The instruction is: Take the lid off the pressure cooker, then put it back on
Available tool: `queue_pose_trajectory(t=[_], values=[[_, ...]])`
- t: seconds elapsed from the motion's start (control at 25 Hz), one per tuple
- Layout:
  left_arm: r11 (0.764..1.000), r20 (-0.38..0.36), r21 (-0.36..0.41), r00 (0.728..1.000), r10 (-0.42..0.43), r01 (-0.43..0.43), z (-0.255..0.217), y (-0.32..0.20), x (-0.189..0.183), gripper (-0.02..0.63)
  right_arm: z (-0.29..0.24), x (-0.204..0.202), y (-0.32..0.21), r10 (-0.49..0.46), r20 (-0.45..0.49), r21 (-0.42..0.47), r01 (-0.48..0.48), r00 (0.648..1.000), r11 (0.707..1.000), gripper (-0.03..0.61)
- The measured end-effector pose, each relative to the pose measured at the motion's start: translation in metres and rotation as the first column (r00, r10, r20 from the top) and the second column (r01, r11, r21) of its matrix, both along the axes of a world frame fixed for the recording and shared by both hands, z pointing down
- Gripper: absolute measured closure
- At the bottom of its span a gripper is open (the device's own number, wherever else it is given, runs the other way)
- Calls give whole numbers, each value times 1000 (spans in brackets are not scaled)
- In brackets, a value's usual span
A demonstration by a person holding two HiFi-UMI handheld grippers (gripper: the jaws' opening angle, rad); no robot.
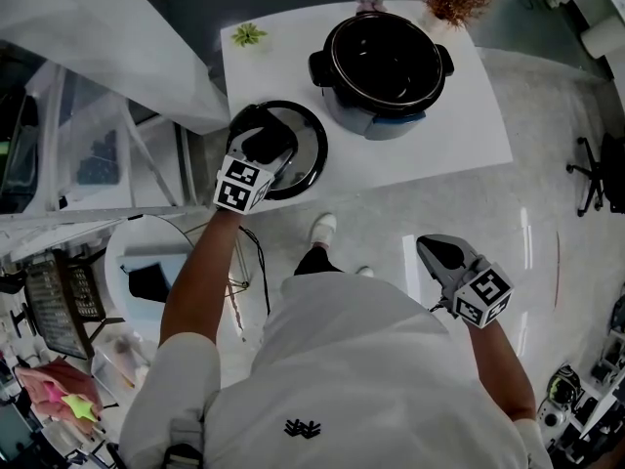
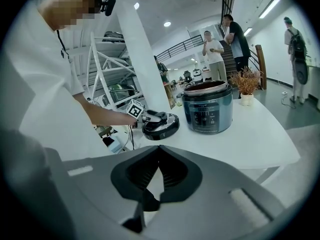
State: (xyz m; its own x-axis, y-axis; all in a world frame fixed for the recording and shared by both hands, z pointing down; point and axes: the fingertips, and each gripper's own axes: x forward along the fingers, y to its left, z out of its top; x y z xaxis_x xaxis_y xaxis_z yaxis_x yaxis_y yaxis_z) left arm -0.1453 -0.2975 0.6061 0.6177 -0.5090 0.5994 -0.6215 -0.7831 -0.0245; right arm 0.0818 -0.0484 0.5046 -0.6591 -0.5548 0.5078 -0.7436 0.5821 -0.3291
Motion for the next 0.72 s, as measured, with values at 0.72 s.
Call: queue_pose_trajectory(t=[0.72], values=[[997, -35, 52, 998, 53, -51, -104, -2, -28, 327, -3, 2, 3, -7, 31, 34, 6, 999, 999, 565]])
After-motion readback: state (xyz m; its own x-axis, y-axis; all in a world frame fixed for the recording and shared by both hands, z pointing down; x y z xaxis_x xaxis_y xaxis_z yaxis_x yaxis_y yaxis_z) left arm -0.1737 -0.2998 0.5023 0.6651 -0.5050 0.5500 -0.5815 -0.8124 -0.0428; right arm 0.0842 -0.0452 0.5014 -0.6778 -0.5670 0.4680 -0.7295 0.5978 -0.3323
